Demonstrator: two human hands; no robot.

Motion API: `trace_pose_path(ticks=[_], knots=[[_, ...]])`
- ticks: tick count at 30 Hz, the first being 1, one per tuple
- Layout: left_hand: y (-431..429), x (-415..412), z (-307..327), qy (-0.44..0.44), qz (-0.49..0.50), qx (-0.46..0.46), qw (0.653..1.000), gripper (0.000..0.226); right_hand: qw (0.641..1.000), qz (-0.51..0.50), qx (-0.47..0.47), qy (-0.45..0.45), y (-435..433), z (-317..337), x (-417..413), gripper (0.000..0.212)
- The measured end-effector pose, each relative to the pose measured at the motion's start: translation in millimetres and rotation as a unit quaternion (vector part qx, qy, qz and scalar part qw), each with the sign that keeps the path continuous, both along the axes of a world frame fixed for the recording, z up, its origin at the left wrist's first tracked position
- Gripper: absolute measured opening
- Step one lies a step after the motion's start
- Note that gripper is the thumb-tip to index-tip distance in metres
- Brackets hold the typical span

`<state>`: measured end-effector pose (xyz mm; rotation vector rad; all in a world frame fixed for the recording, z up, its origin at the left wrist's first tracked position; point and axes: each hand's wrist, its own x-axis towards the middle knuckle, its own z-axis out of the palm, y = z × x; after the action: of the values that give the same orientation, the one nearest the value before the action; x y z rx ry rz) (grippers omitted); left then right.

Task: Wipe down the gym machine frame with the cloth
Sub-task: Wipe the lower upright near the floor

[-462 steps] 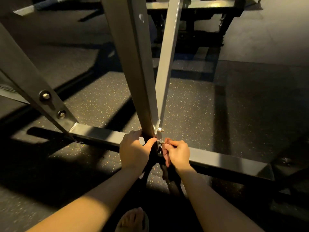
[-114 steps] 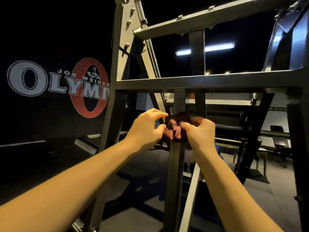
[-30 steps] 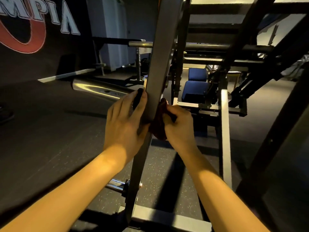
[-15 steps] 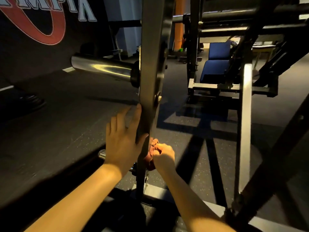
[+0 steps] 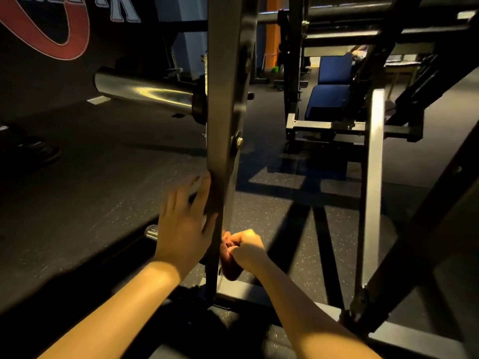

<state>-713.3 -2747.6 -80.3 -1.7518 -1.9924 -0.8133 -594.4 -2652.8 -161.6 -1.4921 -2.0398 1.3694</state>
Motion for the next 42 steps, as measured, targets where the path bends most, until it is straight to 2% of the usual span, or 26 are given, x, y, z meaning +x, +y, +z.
trace_pose_path(ticks=[1, 3, 5, 7, 9, 11, 12, 14, 16, 17, 18, 19, 23, 25, 27, 28, 33, 35, 38, 41, 42], knots=[[-2.6, -1.5, -1.4, -0.017, 0.0, 0.001, 1.0, 0.082, 0.999, -0.014, 0.017, 0.033, -2.6, 6.2, 4.4, 0.02], [-5.6, -3.9, -2.0, -0.046, 0.0, 0.0, 0.999, 0.078, 0.982, -0.073, 0.113, 0.13, -6.5, 34.8, 12.1, 0.03], [-6.7, -4.4, -0.6, -0.06, -0.005, -0.006, 0.998, 0.076, 0.94, -0.116, 0.219, 0.234, -6.5, 71.0, 13.6, 0.026], [-7.2, -2.8, 3.6, -0.08, -0.015, 0.003, 0.997, 0.073, 0.902, -0.141, 0.236, 0.333, -5.8, 106.4, 11.6, 0.015], [-7.9, 1.7, 11.1, -0.126, -0.017, 0.013, 0.992, 0.067, 0.864, -0.15, 0.266, 0.401, -9.2, 119.1, 5.3, 0.015], [-7.3, 5.3, 18.0, -0.182, -0.017, 0.013, 0.983, 0.06, 0.851, -0.188, 0.299, 0.388, -14.0, 106.7, -4.1, 0.013], [-6.5, 6.8, 20.4, -0.208, -0.018, 0.011, 0.978, 0.056, 0.861, -0.213, 0.287, 0.362, -13.2, 91.5, -8.4, 0.013], [-3.5, 9.4, 21.9, -0.249, -0.026, 0.008, 0.968, 0.052, 0.913, -0.221, 0.173, 0.297, -4.7, 60.3, -13.2, 0.014], [-2.5, 13.3, 21.3, -0.259, -0.036, 0.006, 0.965, 0.05, 0.981, -0.138, 0.027, 0.131, 5.9, 33.9, -12.4, 0.015], [-3.5, 15.9, 20.7, -0.255, -0.038, 0.005, 0.966, 0.05, 0.996, -0.077, -0.006, 0.035, 7.5, 24.8, -8.7, 0.016], [-5.1, 18.0, 19.0, -0.259, -0.035, 0.002, 0.965, 0.05, 0.999, -0.034, -0.005, -0.021, 6.6, 17.1, -3.8, 0.015], [-7.6, 20.3, 17.0, -0.268, -0.027, -0.003, 0.963, 0.049, 0.999, -0.016, 0.014, -0.029, 5.2, 12.1, 2.3, 0.014], [-19.1, 30.7, 1.0, -0.292, 0.001, -0.042, 0.955, 0.041, 0.985, -0.085, 0.064, 0.134, -8.5, 28.2, 50.0, 0.013], [-20.1, 43.0, -6.3, -0.283, -0.045, -0.077, 0.955, 0.029, 0.973, -0.145, 0.063, 0.166, -14.5, 43.4, 76.8, 0.006], [-17.4, 62.2, -10.6, -0.27, -0.108, -0.105, 0.951, 0.025, 0.959, -0.183, 0.026, 0.213, -24.2, 57.9, 100.3, 0.027], [-13.5, 72.7, -11.9, -0.26, -0.134, -0.111, 0.95, 0.026, 0.95, -0.197, 0.01, 0.241, -28.5, 63.8, 111.3, 0.029], [5.9, 121.8, -2.1, -0.29, -0.193, -0.119, 0.93, 0.024, 0.899, -0.221, -0.014, 0.378, -55.4, 89.7, 165.7, 0.028], [13.2, 141.4, 2.0, -0.294, -0.187, -0.122, 0.929, 0.018, 0.892, -0.242, 0.009, 0.381, -63.7, 93.7, 181.4, 0.032], [23.0, 165.8, 5.2, -0.362, -0.164, -0.072, 0.915, 0.037, 0.894, -0.285, 0.069, 0.338, -66.9, 97.4, 196.3, 0.032], [34.6, 181.5, 10.0, -0.348, -0.204, -0.071, 0.912, 0.019, 0.882, -0.328, 0.136, 0.31, -63.8, 100.9, 206.1, 0.023], [39.2, 184.2, 9.6, -0.369, -0.239, -0.083, 0.894, 0.013, 0.876, -0.338, 0.152, 0.31, -62.4, 100.4, 209.7, 0.021]])
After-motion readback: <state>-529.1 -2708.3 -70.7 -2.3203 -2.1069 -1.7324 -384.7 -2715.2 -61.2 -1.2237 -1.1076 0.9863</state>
